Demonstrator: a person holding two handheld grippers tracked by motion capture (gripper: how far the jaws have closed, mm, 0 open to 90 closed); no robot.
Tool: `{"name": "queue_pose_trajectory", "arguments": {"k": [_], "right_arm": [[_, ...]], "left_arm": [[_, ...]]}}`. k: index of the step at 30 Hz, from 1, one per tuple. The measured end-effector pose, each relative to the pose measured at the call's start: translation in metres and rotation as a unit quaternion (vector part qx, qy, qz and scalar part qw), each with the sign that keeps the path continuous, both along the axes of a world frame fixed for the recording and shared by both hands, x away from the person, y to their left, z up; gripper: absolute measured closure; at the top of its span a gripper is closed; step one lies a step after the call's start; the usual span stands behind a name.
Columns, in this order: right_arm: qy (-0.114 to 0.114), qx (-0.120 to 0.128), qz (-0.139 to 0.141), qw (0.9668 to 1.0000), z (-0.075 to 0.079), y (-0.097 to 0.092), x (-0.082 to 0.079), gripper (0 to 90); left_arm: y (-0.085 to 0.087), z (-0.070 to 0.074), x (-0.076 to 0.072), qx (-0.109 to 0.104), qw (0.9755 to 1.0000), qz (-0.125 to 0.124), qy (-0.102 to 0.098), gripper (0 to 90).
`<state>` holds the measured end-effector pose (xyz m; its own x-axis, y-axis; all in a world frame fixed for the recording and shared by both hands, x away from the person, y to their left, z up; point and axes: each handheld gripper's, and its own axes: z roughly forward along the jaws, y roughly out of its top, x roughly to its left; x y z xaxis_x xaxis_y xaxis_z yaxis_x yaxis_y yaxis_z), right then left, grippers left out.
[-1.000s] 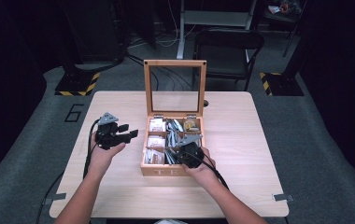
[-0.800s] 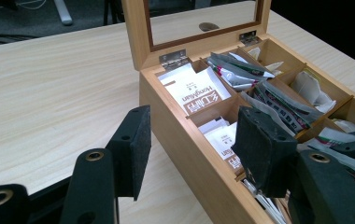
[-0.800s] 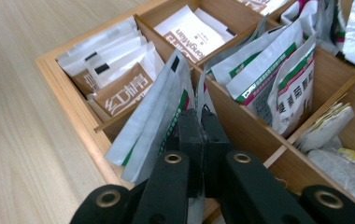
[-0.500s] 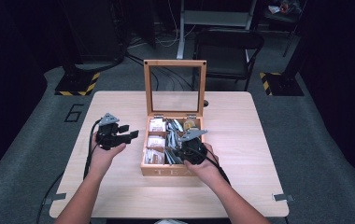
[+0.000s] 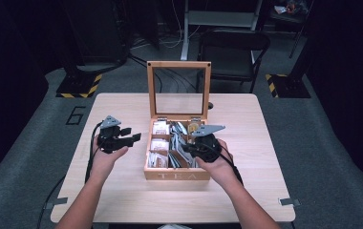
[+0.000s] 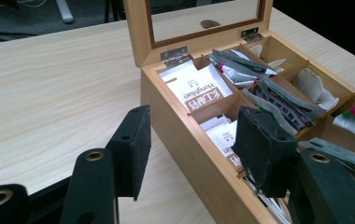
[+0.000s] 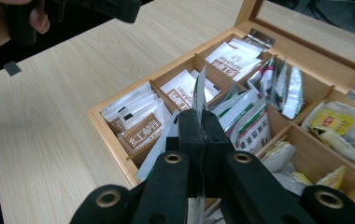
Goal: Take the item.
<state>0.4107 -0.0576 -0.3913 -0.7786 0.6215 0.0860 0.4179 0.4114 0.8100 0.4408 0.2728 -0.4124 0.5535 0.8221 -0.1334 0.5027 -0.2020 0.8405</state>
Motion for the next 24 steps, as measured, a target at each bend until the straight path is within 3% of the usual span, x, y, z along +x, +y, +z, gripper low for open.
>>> {"name": "queue_pose_trajectory", "arguments": {"k": [9, 24], "right_arm": [[-0.009, 0.012, -0.028, 0.9995, 0.016, -0.026, 0.004, 89.9], [-0.021, 0.004, -0.081, 0.9965, 0.023, -0.059, 0.011, 89.8]], "left_arm": [[0.001, -0.001, 0.0, -0.001, 1.0, 0.003, 0.001, 45.6], [0.004, 0.0, 0.0, -0.005, 1.0, 0.003, 0.001, 45.6]]}}
